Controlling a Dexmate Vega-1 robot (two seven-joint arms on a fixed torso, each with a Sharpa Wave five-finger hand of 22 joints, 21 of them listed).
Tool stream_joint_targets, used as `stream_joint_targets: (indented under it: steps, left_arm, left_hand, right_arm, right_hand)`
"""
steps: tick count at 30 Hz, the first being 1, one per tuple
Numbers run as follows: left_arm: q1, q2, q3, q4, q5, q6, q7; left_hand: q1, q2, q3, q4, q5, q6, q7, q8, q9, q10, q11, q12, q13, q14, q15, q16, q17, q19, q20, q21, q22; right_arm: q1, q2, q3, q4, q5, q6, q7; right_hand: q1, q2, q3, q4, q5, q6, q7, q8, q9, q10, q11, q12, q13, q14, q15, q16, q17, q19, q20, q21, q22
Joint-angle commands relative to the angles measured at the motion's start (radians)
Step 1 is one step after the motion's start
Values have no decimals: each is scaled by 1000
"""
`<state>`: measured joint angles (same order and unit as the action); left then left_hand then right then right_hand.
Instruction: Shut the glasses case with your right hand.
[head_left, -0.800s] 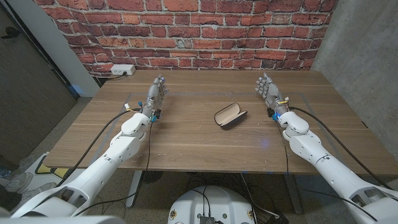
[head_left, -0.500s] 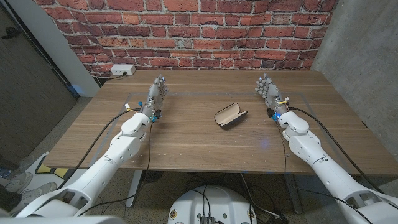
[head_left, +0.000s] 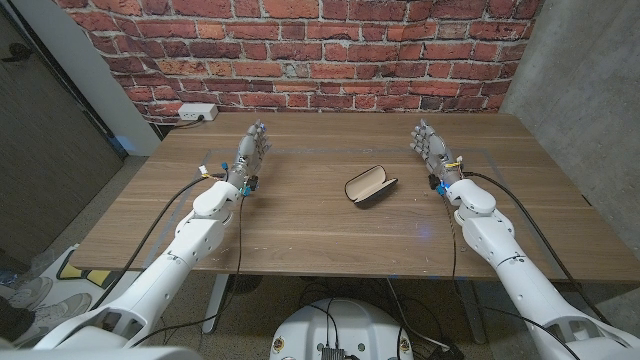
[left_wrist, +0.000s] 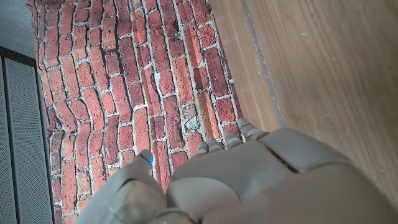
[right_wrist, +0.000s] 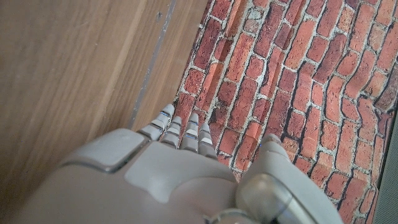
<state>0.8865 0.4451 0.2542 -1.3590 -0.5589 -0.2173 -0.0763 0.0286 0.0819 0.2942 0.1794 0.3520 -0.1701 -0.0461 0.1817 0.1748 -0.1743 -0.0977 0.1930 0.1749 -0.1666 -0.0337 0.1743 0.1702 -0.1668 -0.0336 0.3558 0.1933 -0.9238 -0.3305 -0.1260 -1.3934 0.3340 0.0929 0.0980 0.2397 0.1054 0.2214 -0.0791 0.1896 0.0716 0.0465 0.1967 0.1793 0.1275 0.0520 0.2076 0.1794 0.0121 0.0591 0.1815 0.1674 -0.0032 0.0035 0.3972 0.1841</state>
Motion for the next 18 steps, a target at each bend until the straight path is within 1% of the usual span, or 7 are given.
stream_joint_targets:
  steps: [1,4,7,11,13,14,18]
  left_arm:
    - [-1,-19,-24,-5,37,22,-32]
    - [-4,-24,-26,-1,40,23,-38]
    - [-9,-29,-26,7,42,24,-44]
    - [-17,-36,-25,19,46,22,-51]
    - [-22,-39,-23,26,47,20,-57]
    - [-24,-40,-22,28,48,20,-58]
    - [-33,-44,-18,35,51,20,-65]
  left_hand:
    - [-3,78,3,-1,7,-219,-4,6,5,-168,-9,5,5,-185,-43,7,5,-103,-47,4,1]
    - [-3,77,2,-1,7,-219,-4,6,5,-168,-9,5,5,-184,-44,7,5,-102,-47,4,1]
    - [-3,77,2,-1,7,-218,-4,6,5,-166,-8,6,5,-184,-42,8,5,-102,-47,4,1]
    - [-3,77,2,-1,8,-218,-4,6,5,-166,-6,5,5,-184,-44,7,5,-102,-47,4,1]
    - [-3,77,2,-1,8,-218,-4,6,5,-165,-6,6,5,-184,-44,7,5,-102,-47,3,1]
    - [-3,77,2,-1,8,-218,-4,6,5,-165,-7,6,5,-184,-44,7,5,-101,-47,4,1]
    - [-3,77,2,-1,8,-218,-4,6,5,-164,-7,6,5,-184,-44,7,5,-102,-47,3,1]
  right_arm:
    - [-80,30,57,-191,-170,-145,-77]
    - [-94,29,61,-220,-200,-175,-84]
    - [-108,29,64,-248,-230,-202,-95]
    - [-126,19,55,-298,-286,-258,-110]
    - [-136,19,50,-323,-315,-283,-124]
    - [-140,16,46,-335,-331,-296,-128]
    - [-153,9,33,-378,-387,-346,-142]
  right_hand:
    - [18,-1,5,-11,-1,11,0,6,4,24,5,14,4,14,4,6,3,20,5,2,1]
    - [22,-3,5,-14,-2,13,2,6,4,25,9,14,4,20,5,8,3,30,3,4,1]
    - [36,-3,9,-24,-3,25,9,9,5,32,25,15,4,32,3,9,3,44,1,5,1]
    - [66,-1,20,-42,-6,39,21,11,7,55,37,21,5,79,-4,19,3,85,-3,11,0]
    - [88,-4,26,-56,-8,45,23,11,8,67,42,23,6,120,-1,26,4,110,-6,14,0]
    - [106,-8,31,-66,-9,48,30,11,8,75,45,24,6,155,-3,32,5,138,-2,19,0]
    - [119,-12,33,-72,-10,52,33,11,8,87,48,26,7,179,-10,35,6,147,-4,19,1]
